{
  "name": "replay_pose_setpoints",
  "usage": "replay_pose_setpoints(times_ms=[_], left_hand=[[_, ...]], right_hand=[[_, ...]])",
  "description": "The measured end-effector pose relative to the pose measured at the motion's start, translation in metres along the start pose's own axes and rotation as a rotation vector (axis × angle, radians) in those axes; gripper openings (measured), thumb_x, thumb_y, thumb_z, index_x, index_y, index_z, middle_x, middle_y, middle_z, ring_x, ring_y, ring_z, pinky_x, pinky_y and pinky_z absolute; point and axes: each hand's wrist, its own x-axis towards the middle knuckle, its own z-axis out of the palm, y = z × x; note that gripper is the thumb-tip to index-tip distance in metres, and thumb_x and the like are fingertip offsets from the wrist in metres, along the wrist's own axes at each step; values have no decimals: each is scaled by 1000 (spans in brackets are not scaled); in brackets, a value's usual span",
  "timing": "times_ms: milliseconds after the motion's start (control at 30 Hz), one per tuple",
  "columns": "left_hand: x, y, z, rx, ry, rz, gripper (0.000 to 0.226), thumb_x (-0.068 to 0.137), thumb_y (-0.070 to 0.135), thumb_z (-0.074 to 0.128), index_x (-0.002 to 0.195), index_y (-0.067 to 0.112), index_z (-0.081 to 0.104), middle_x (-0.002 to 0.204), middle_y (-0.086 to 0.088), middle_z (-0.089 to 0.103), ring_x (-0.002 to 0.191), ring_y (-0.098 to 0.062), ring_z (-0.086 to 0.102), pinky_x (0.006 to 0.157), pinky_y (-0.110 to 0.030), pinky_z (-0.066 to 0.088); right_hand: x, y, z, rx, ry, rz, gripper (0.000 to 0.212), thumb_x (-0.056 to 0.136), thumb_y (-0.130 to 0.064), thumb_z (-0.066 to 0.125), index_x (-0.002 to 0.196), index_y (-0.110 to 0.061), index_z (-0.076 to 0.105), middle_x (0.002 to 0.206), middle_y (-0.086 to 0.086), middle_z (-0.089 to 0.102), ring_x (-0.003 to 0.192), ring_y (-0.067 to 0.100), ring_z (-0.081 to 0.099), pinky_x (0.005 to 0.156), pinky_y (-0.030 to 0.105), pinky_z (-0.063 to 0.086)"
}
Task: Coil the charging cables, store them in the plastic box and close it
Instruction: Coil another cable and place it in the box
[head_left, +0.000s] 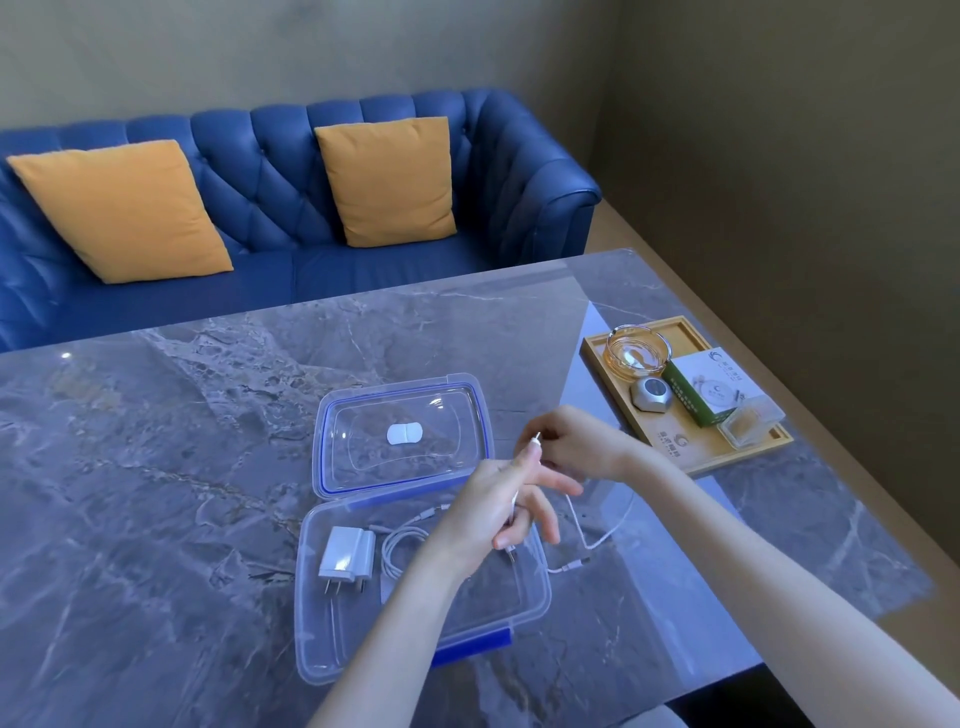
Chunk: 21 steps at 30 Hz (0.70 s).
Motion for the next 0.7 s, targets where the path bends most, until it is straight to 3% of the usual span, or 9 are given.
replay_pose_setpoints(times_ms=[67,133,200,333,400,533,633,700], left_hand=[[0,1,5,-28,-21,9,55,97,40,25,87,10,70,40,-1,60,23,-5,22,45,-24,14],[3,-3,7,-70,25,-3,55,97,41,25,85,15,71,42,-2,61,24,-5,21,48,-29,10],[8,-10,5,-145,148,-40,56,98,42,25,86,11,70,44,-5,62,23,-5,21,41,-23,11],[15,-16,8,-133,316,-94,51,99,40,25,99,3,59,53,-7,67,21,-7,24,31,-16,17],[18,-19,10,-148,367,-125,45,99,38,23,92,7,55,56,-6,69,22,-8,29,30,-14,19],[32,-19,5,-395,491,-136,44,101,30,20,69,15,46,44,2,56,27,-6,42,32,-15,25],[36,-14,-7,-657,467,-106,43,101,29,21,74,14,51,45,7,61,51,-5,51,51,-18,32],[38,-10,-20,-715,355,-97,53,100,39,15,86,13,60,57,9,69,62,-8,57,52,-20,35]], right_hand=[[5,1,7,62,64,-17,15,82,-3,52,85,-7,66,66,2,61,58,13,49,53,16,39],[4,2,7,257,110,-10,13,84,-2,55,87,-13,62,55,-6,57,48,8,45,45,13,36],[1,0,4,374,151,-19,9,84,-5,58,88,-13,58,52,-5,57,41,4,42,40,11,33],[-5,-9,2,196,260,-76,11,79,-7,62,83,-16,58,62,2,66,44,-2,47,46,8,35],[-9,-17,5,113,277,-111,14,77,-1,59,86,-10,64,69,8,69,50,0,50,49,6,36],[-19,-33,18,128,257,-196,25,79,8,51,94,-2,68,71,0,64,44,-3,57,52,5,41],[-26,-40,27,6,271,-269,35,83,3,48,112,-7,65,85,10,70,74,20,67,75,26,51],[-30,-40,34,-128,261,-330,32,85,-1,47,113,-8,62,90,16,71,82,33,65,77,36,51]])
